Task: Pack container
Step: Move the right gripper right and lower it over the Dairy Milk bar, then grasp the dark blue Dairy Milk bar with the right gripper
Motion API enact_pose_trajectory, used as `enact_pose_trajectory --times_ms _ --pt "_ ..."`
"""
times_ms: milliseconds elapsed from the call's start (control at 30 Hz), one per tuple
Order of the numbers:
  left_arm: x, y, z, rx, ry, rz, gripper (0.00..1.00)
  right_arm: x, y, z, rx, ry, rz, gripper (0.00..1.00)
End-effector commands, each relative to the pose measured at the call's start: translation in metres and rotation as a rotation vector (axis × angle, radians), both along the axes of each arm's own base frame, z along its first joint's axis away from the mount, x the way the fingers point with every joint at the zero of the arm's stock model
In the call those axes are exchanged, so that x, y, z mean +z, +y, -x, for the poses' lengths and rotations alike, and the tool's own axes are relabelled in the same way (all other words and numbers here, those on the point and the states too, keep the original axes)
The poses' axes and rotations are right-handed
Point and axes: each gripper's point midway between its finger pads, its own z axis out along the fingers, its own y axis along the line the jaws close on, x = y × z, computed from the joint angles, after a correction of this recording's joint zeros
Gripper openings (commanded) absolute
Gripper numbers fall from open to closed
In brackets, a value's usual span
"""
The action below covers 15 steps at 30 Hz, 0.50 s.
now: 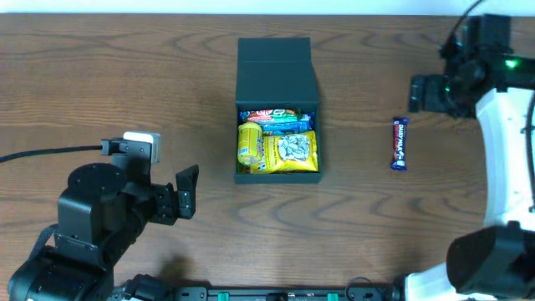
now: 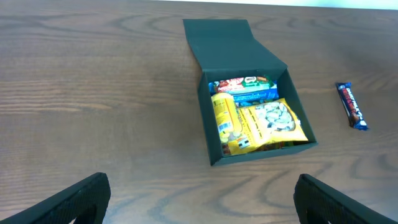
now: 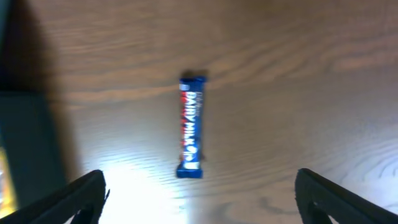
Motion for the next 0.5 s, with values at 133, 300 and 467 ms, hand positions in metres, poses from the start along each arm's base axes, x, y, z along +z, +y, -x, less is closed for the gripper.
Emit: enact_pose_trajectory --times_ms 133,300,467 --pt "0.008 0.001 0.0 0.005 -0.018 0.004 0.95 -0.063 -0.006 0.01 0.033 0.072 -0.015 0.9" --pt "0.008 0.002 0.0 0.002 -0.021 -0.003 0.95 -0.093 -0.001 0.012 0.042 0.072 -0.023 0.81" --pt "0.009 0.001 -0.001 0.002 -0.025 -0.002 0.95 -0.115 0.01 0.015 0.047 0.073 -0.086 0.76"
